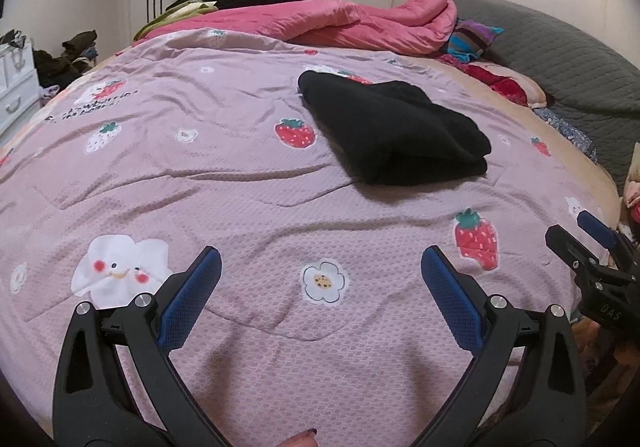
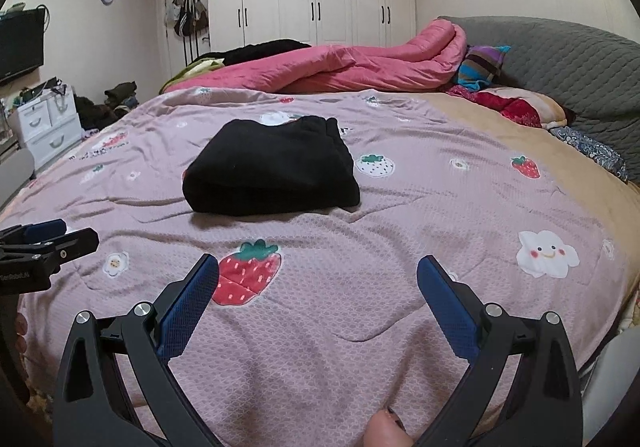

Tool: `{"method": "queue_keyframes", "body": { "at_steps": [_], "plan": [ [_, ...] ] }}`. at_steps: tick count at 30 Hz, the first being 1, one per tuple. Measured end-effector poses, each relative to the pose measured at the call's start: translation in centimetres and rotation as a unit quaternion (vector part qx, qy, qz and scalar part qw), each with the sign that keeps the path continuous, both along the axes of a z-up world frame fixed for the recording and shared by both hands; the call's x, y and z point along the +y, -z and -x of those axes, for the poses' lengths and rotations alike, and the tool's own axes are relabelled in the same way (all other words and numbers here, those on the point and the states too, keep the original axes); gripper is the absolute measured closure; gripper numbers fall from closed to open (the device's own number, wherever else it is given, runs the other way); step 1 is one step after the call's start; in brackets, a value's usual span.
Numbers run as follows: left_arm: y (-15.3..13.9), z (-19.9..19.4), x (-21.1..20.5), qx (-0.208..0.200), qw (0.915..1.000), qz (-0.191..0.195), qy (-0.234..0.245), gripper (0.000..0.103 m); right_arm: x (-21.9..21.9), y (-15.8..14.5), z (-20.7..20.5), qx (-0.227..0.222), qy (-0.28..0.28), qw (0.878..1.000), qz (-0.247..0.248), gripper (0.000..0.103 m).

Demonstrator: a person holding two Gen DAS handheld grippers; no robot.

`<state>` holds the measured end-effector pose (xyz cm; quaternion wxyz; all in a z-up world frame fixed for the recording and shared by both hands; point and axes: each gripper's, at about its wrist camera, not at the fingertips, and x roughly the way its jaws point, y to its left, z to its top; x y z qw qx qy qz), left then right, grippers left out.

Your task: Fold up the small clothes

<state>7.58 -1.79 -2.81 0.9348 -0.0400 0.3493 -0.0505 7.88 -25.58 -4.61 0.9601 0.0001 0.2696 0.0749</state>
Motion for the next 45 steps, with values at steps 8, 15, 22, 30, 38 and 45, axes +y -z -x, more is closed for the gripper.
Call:
{"method": "queue_keyframes", "body": {
  "at_steps": [8,15,22,30,38,45],
  "plan": [
    [0.19,-0.1,0.33,0.009,0.9999,0.011,-0.004,0.009,-0.23,0.25,-0.37,0.009,0.001,1.0,-0.008,0.004],
    [0.16,-0.03,0.1,0.008,1.0,0.003,-0.003,0.009,-0.4,0.29,-0.34,0.011,0.004,1.0,-0.007,0.004],
    [0.01,0.14,0.03,0.005,1.0,0.002,-0.004,0.009,-0.47,0.24,-0.33,0.01,0.006,1.0,-0.008,0.004],
    [-0.15,0.2,0.11,0.002,1.0,0.002,-0.005,0.009,-0.65,0.13,-0.43,0.011,0.01,1.0,-0.01,0.004],
    [-0.22,0.19,0.17,0.002,1.0,0.001,-0.005,0.009,-0.69,0.14,-0.59,0.013,0.01,1.0,-0.009,0.004],
    [-0.23,0.18,0.1,0.003,1.0,-0.003,-0.007,0.009,-0.54,0.15,-0.72,0.013,0.011,1.0,-0.004,0.004]
  ]
}}
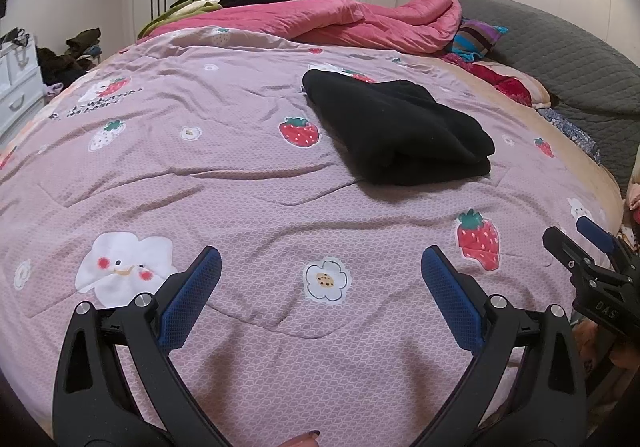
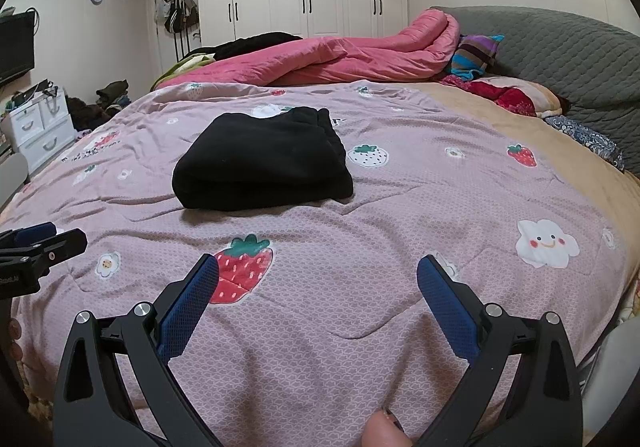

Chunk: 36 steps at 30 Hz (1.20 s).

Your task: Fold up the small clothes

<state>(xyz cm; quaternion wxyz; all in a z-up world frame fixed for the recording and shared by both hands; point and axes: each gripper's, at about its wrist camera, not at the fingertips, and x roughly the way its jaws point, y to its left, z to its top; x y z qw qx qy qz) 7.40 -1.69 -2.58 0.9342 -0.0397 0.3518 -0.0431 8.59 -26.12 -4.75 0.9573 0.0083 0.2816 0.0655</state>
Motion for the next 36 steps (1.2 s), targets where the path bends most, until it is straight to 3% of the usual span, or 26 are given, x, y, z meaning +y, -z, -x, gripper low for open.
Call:
{"method": "queue_keyframes", "body": {
  "at_steps": [29,36],
  "plan": [
    [0.1,0.0,0.0,0.004,1.0,-0.002,0.006,0.009,-0.2,0.1,0.0,-0.001,0.01,1.0,0.004,0.004],
    [0.4,-0.2,-0.4,0.016,0.9997,-0.021,0.001,0.009,-1.0,-0.2,0.0,-0.004,0.034,0.999,-0.004,0.004]
  ]
}}
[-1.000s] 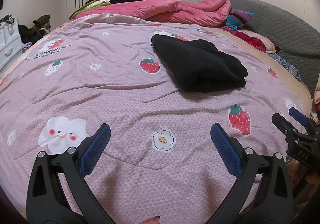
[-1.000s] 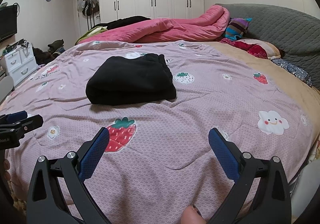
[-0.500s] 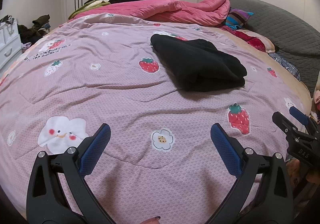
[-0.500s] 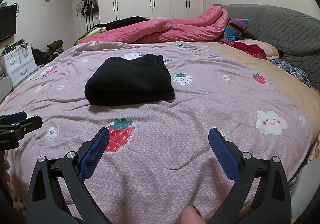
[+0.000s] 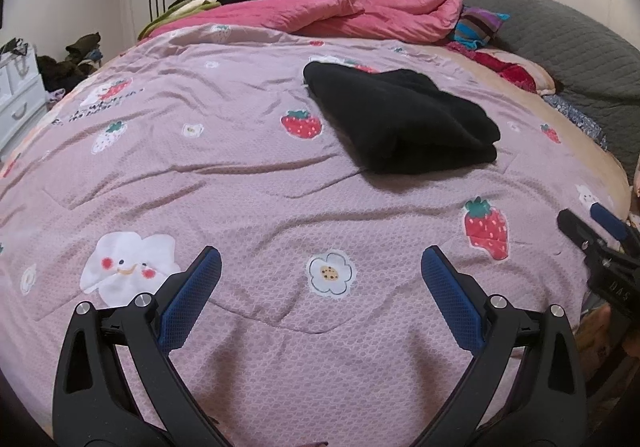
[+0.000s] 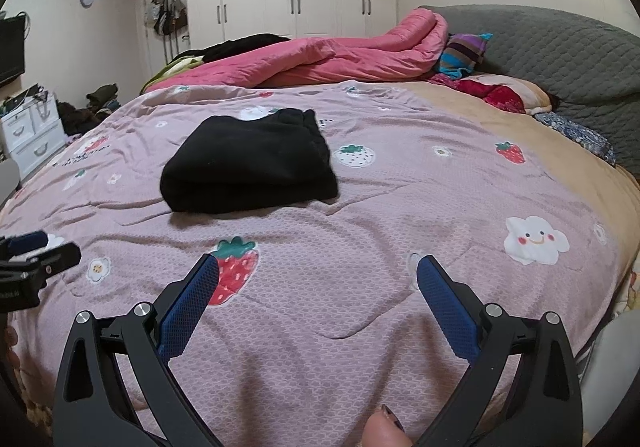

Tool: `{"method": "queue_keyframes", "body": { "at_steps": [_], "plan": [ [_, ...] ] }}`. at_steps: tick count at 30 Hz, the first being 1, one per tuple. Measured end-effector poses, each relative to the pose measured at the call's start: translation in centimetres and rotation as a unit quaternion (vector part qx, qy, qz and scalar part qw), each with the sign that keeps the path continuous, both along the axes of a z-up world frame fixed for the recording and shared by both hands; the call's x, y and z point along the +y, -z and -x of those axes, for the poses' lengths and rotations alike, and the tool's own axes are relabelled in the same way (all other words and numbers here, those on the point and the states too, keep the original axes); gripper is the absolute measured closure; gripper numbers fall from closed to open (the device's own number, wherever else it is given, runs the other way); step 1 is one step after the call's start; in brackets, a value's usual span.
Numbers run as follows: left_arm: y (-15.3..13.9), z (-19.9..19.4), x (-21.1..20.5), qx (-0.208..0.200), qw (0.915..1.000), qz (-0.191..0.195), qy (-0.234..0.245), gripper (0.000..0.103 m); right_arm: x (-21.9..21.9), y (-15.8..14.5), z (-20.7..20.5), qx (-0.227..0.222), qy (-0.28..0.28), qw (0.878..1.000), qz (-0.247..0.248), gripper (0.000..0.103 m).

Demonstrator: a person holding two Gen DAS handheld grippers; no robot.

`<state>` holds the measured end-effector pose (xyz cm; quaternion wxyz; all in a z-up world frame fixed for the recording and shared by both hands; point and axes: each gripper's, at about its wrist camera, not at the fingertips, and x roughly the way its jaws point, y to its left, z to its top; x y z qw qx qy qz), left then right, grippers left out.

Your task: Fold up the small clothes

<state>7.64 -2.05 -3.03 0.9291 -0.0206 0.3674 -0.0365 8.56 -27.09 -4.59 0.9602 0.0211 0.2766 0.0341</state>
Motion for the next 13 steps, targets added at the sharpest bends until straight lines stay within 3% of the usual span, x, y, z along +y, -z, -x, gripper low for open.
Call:
{"method": "queue_keyframes", "body": {
  "at_steps": [3,6,9,11,12,13],
  "plan": [
    [0.0,-0.1,1.1,0.006,0.9998,0.015,-0.012,0.009,-2.4,-1.4,0.5,-0.016,0.044,0.999,-0.024,0.004],
    [-0.9,-1.2,5.6,0.022,0.9978,0.027,-0.057,0.009,-8.7,-4.6,1.9,-0.043,0.149,0.986,-0.053,0.004],
    [-2.0,-2.7,12.0,0.034,0.9936,0.029,-0.104,0.009,-18.2,-6.4,4.1,-0.039,0.301,0.951,-0.052,0.004],
    [-2.7,-3.9,18.3,0.033,0.9856,-0.009,-0.166,0.009,-25.1,-5.2,5.2,0.001,0.396,0.918,-0.033,0.004],
    [-2.7,-4.3,20.6,0.034,0.9818,-0.017,-0.186,0.009,-29.0,-3.4,5.8,0.042,0.445,0.894,-0.026,0.004],
    [-2.7,-5.0,24.3,0.04,0.9741,-0.03,-0.22,0.009,-31.4,-2.1,6.3,0.068,0.47,0.879,-0.027,0.004]
  ]
}}
